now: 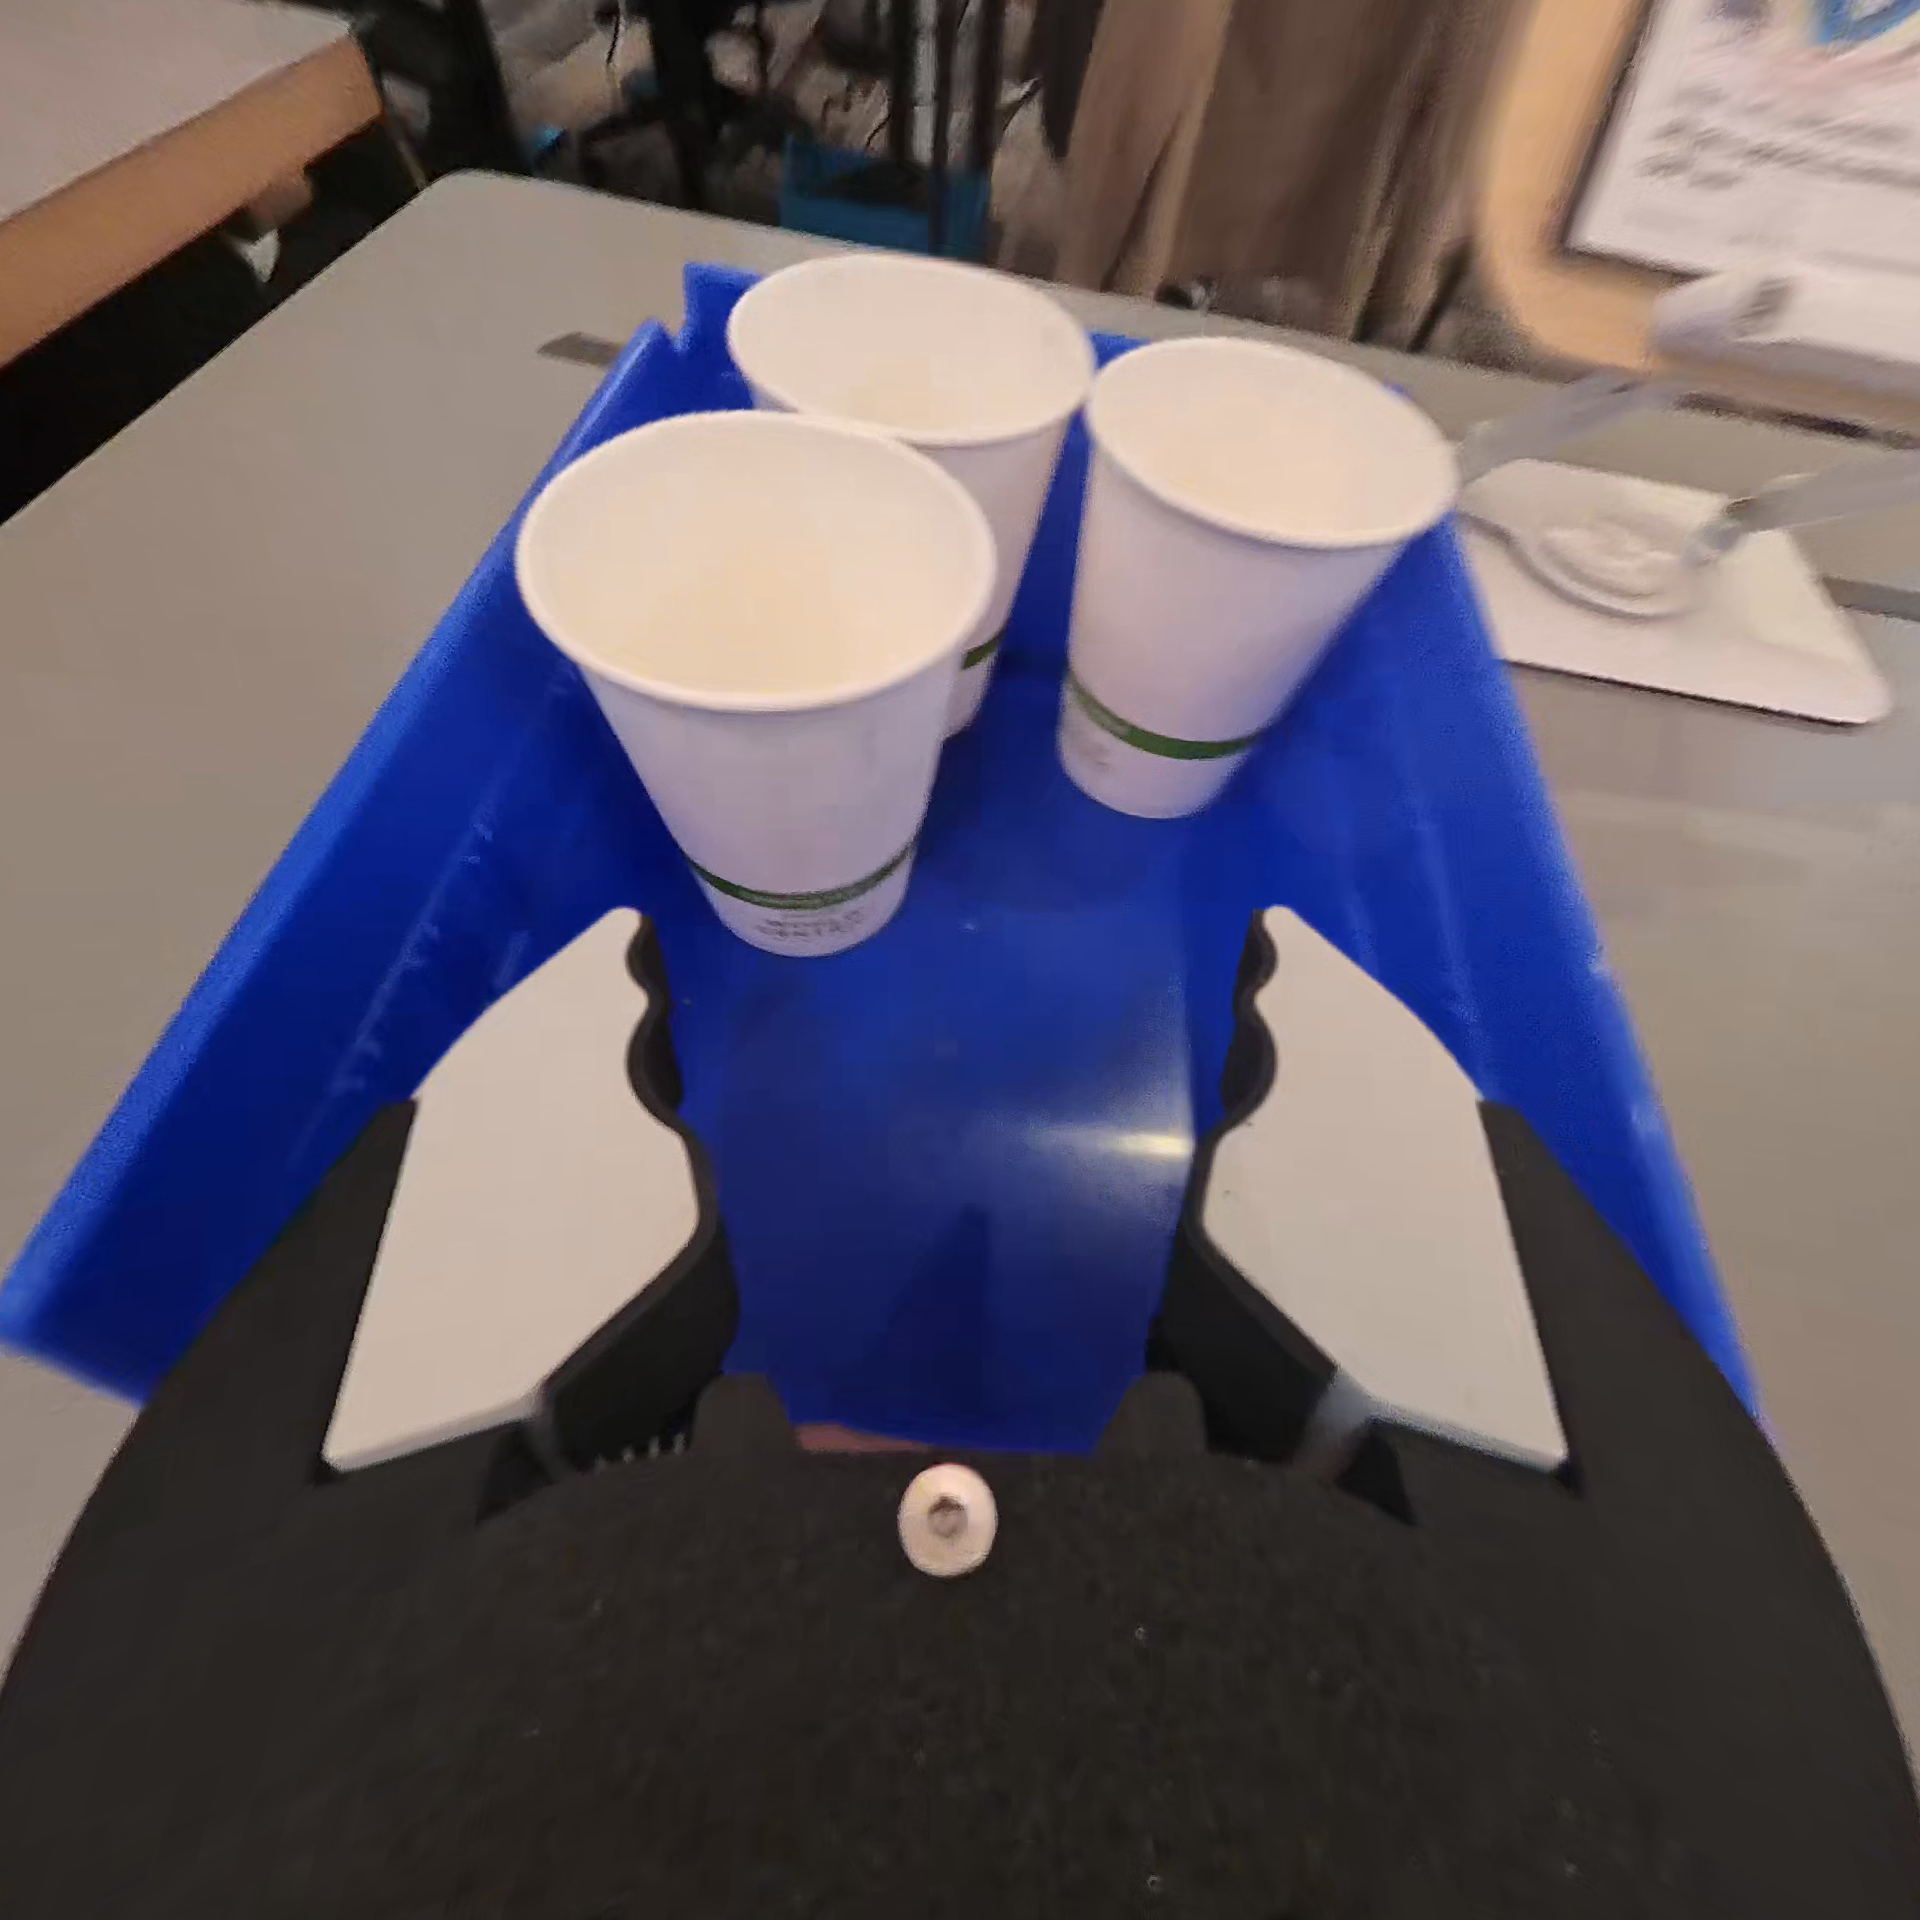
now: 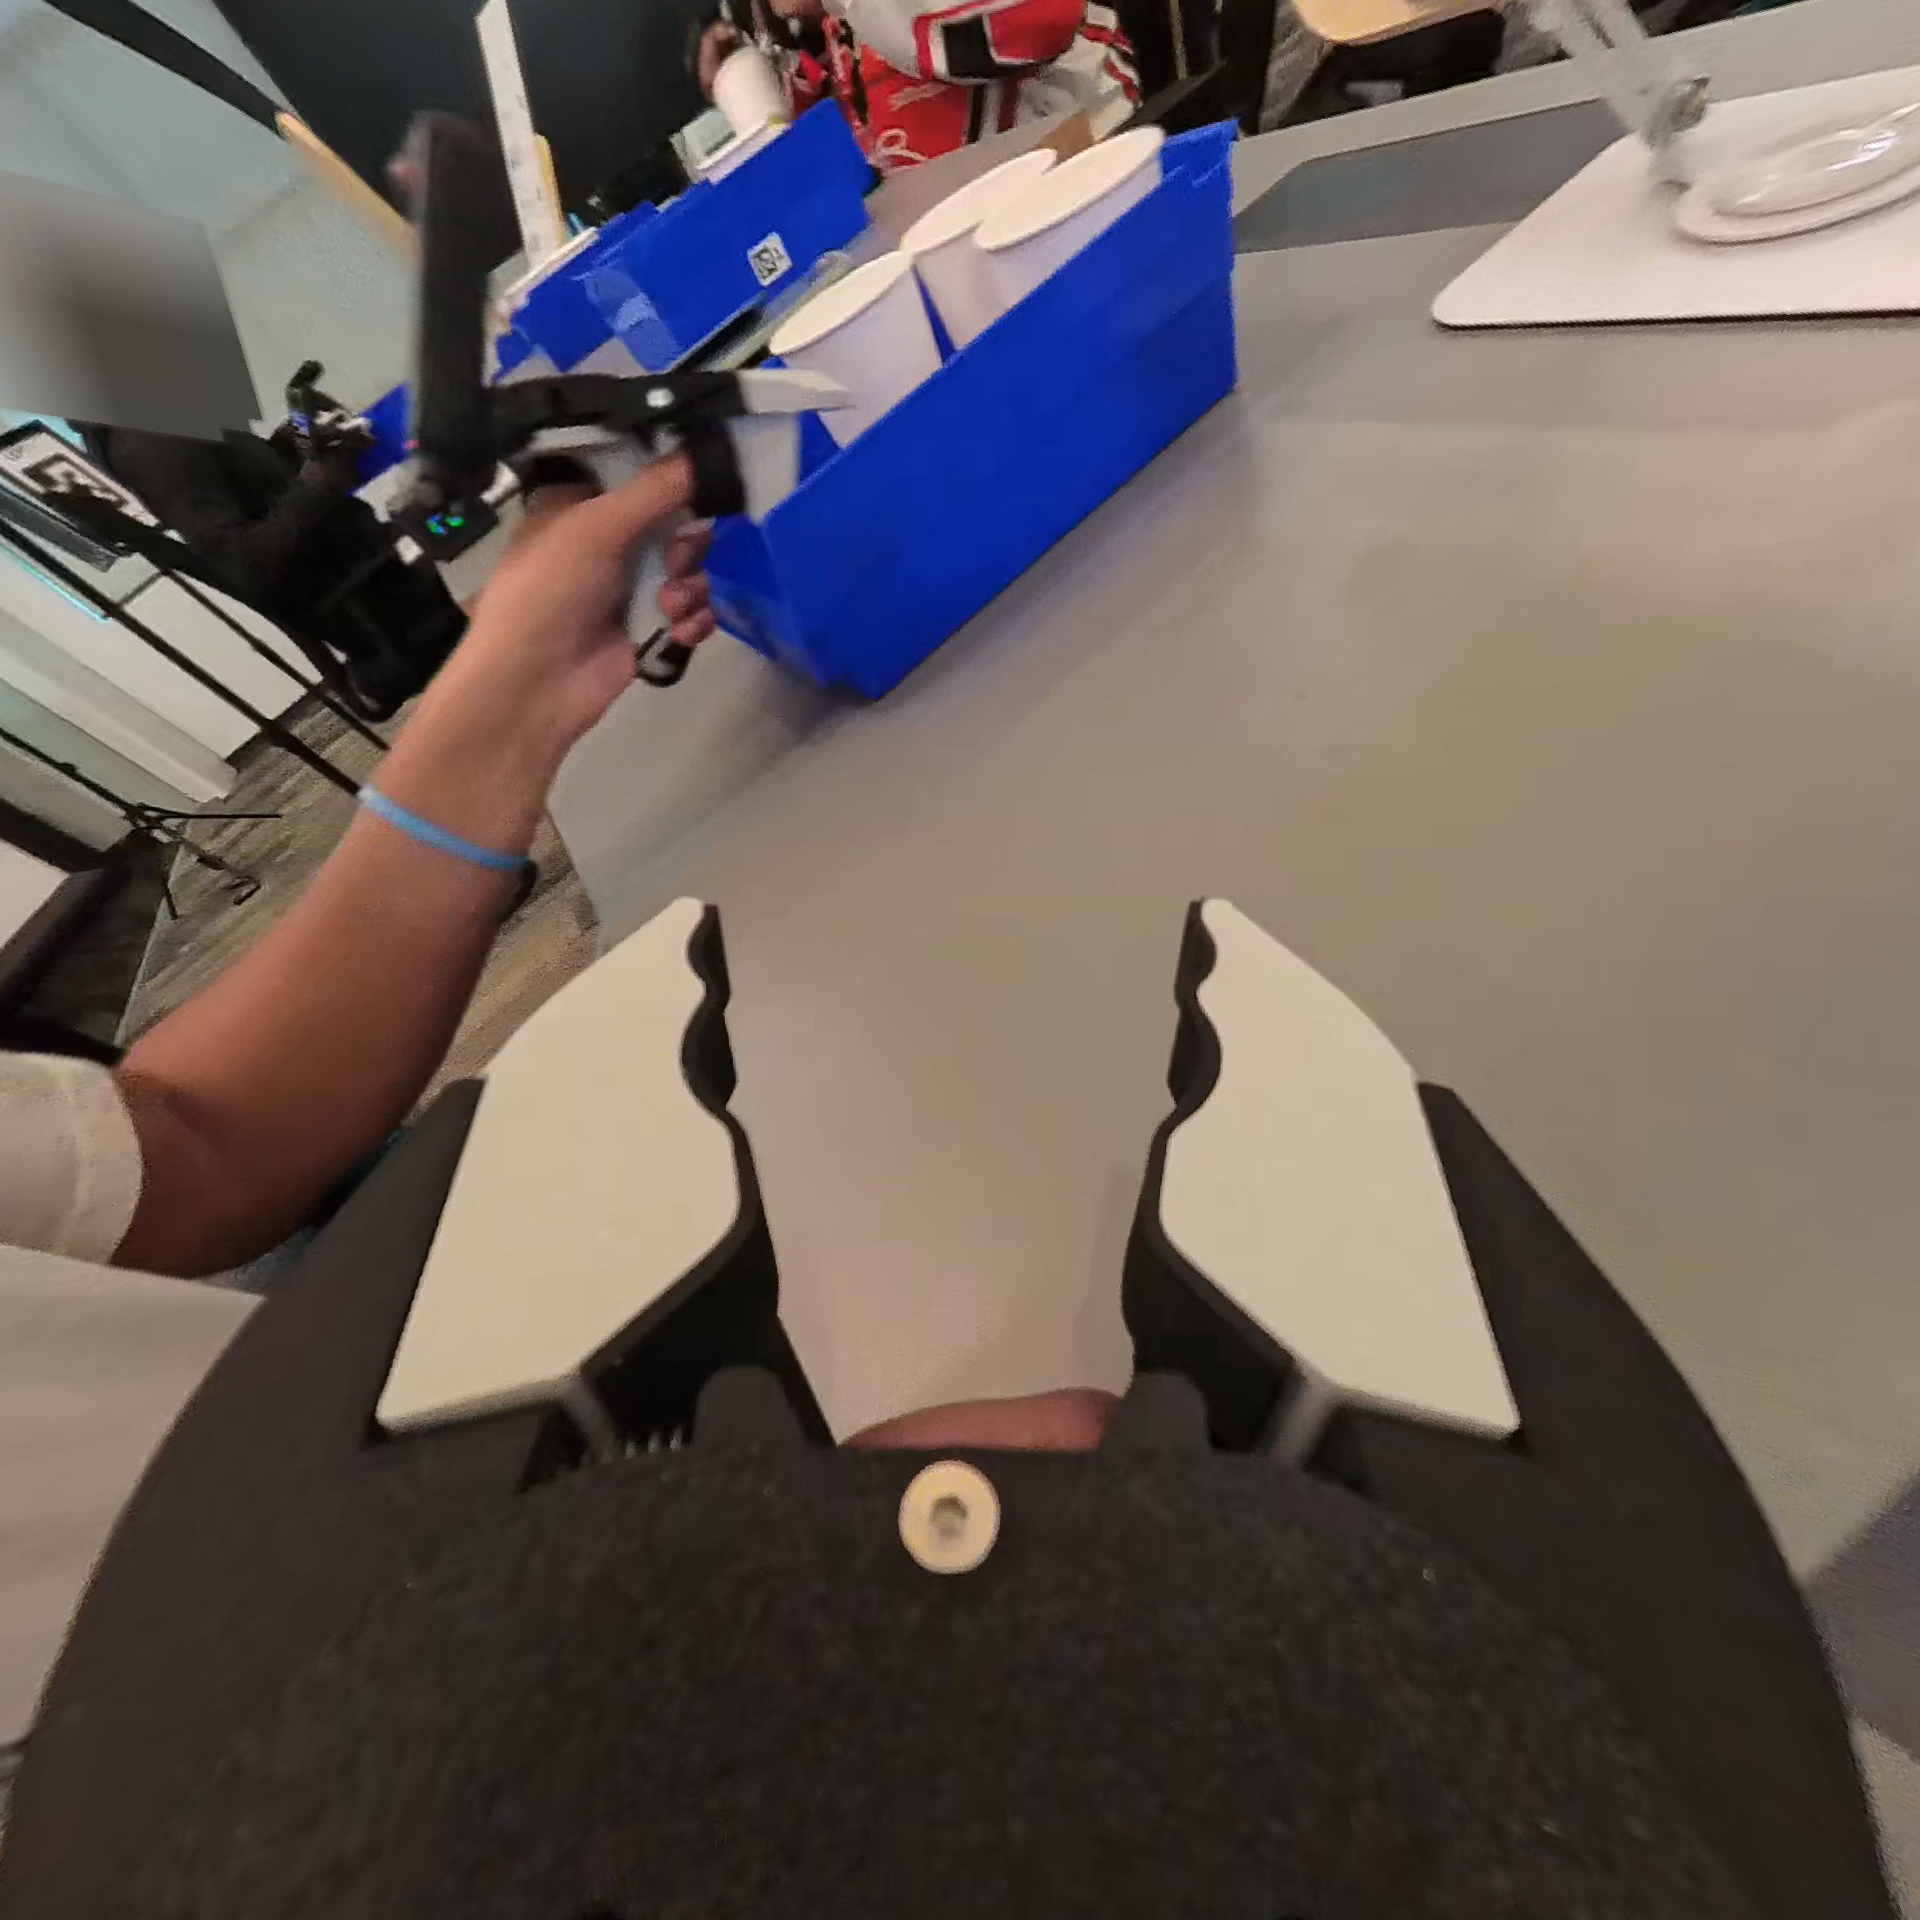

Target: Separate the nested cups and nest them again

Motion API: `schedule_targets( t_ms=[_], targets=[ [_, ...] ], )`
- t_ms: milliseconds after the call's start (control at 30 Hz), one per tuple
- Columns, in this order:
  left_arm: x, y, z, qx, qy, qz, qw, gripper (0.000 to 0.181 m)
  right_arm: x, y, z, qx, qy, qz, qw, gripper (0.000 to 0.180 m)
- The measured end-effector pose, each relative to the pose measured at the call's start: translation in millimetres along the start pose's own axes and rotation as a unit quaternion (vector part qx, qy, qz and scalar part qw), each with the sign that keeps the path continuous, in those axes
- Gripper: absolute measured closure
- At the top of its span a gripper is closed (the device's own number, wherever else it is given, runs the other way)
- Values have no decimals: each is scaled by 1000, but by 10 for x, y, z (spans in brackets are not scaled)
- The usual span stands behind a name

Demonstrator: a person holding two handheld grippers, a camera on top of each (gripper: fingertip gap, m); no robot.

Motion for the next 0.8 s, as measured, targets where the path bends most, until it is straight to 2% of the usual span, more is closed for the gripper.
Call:
schedule_targets(
  t_ms=[133,367,433,500,633,800],
  targets=[
    [-37,371,-214,-39,3,-63,997,78,8,-6,-49,5,-21,-4,1000,97],
    [-85,715,-354,-68,24,-133,989,77,1,-181,55,12,-8,-2,1000,99],
    [-112,758,-407,-75,18,-131,988,93,-10,-214,82,15,-4,2,1000,100],
    [-128,771,-425,-63,6,-128,990,94,-23,-237,89,14,-2,6,1000,102],
    [-171,554,-363,4,-40,-89,995,98,-114,-325,145,27,-21,12,999,102],
    [-355,-220,-253,89,74,-14,993,98,-400,-588,211,15,-66,17,998,100]
  ],
)
Point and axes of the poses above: each gripper's, where its closed fingertips meet, y out along the fingers, x out of its underside, z = x × y across the jaws, the point moved 3 cm from there along -y, back along the fingers, and after that the axes turned 12 degrees about y, right-handed, at the moved point
